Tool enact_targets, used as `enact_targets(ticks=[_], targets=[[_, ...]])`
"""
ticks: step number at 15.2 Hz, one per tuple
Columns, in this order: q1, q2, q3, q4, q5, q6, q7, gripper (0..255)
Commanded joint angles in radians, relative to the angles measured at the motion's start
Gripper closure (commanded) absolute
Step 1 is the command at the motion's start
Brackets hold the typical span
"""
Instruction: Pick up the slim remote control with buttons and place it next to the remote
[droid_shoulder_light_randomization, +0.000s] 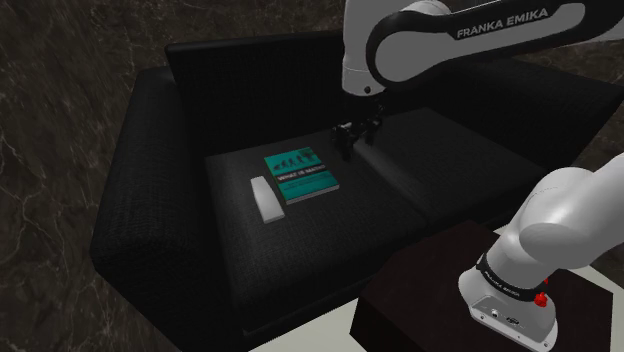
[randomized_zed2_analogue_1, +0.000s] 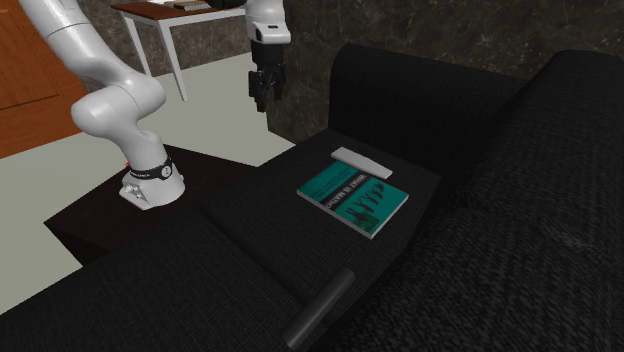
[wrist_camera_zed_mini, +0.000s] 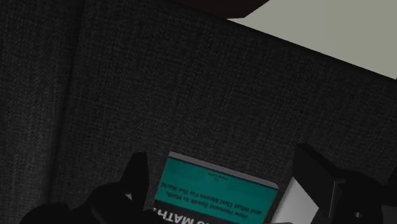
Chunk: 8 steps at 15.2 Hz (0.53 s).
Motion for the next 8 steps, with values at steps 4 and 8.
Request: enact_targets(ticks=[4, 8], targets=[[-0.016, 0.188, 0.067, 0.078, -0.024, 0.110, 0.140, 0], [-0.023, 0.347, 0.106, 0.162, -0.072, 0.178, 0.255, 0]])
